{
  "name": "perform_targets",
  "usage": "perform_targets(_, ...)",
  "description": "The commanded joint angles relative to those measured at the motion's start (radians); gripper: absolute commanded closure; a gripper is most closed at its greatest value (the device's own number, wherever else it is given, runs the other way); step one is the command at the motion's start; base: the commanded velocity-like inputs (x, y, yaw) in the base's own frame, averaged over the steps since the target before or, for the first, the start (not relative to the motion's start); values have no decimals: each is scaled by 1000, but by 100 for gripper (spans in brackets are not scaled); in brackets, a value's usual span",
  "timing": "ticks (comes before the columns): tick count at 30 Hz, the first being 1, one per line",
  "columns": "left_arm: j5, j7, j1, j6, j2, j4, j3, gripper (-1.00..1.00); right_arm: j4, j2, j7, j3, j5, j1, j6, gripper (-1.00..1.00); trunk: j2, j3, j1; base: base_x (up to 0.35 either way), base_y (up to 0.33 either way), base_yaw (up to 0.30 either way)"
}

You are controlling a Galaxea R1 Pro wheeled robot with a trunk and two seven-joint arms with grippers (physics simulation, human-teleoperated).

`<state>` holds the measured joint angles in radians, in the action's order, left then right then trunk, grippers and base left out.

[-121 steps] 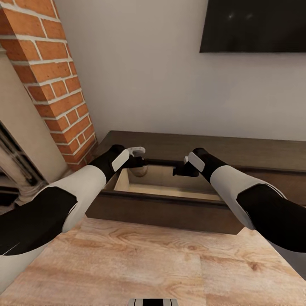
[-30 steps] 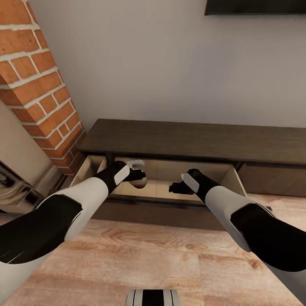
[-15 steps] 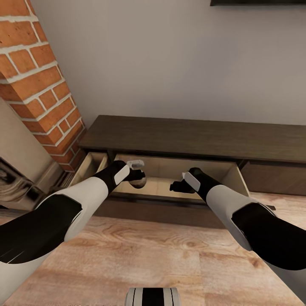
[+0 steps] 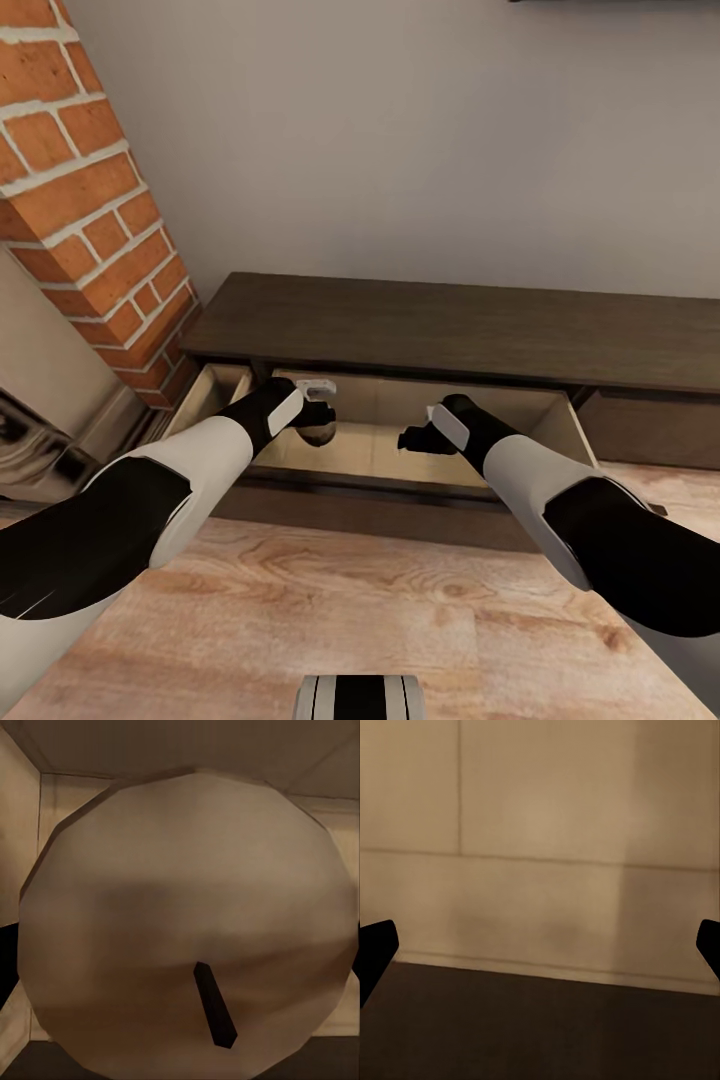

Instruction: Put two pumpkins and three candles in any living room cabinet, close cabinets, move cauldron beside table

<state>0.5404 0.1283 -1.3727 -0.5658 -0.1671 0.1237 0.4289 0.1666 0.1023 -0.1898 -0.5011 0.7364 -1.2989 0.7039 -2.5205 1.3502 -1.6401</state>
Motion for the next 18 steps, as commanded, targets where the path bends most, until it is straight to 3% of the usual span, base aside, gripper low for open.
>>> perform_targets(1,3,6,0,-5,0,2,3,100,2,0,-8,-6,11,0,3,-100,0,1,0,41,0,0)
perform_targets(18,-10,7,0,-5,-3,1,2,100,-5,2,-8,-7,8,0,3,-100,0,14,0,4,0,0)
